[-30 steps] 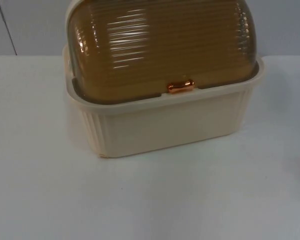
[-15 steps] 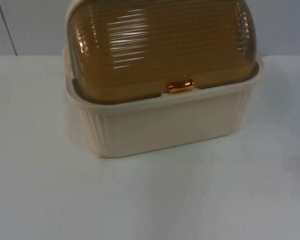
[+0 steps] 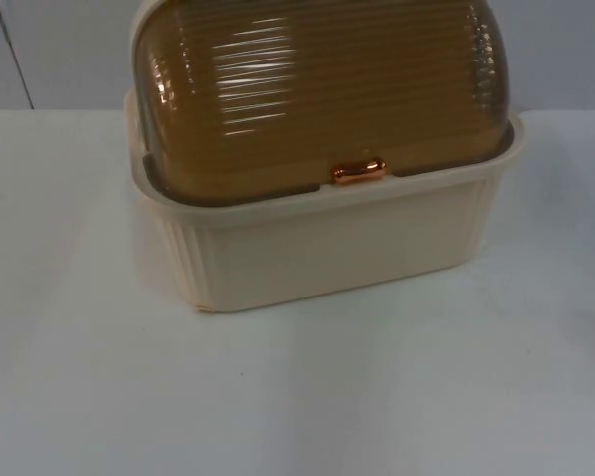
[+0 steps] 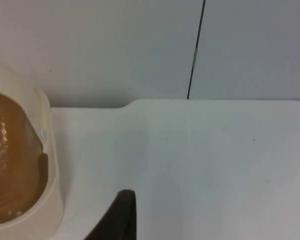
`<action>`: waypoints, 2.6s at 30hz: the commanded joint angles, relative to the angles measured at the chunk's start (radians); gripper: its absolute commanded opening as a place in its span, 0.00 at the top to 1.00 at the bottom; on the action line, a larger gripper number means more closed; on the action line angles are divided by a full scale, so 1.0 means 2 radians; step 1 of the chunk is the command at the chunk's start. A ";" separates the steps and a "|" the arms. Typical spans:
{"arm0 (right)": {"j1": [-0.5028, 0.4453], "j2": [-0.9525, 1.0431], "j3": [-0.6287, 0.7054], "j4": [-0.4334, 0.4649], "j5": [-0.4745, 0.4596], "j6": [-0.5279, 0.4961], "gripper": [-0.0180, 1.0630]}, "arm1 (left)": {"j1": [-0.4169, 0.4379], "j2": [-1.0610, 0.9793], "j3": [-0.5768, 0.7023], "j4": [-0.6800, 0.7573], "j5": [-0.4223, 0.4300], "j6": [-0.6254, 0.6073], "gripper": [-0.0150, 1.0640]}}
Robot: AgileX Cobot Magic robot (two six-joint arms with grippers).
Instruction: Open the box lid with the left hand, place the block into the box with the right hand, then close the box lid with the left hand.
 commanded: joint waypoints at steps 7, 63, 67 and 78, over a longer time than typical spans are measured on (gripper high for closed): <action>-0.002 -0.001 -0.002 -0.004 0.012 0.000 0.02 | -0.117 0.052 -0.002 0.022 -0.006 0.030 0.03; -0.002 -0.002 -0.002 -0.028 0.014 -0.008 0.02 | -0.452 0.327 0.013 1.121 -0.078 -0.667 0.16; -0.002 -0.002 -0.002 -0.028 0.014 -0.008 0.02 | -0.451 0.344 0.013 1.121 -0.074 -0.664 0.45; -0.002 -0.002 -0.002 -0.028 0.014 -0.008 0.02 | -0.429 0.345 0.013 1.121 -0.057 -0.708 0.99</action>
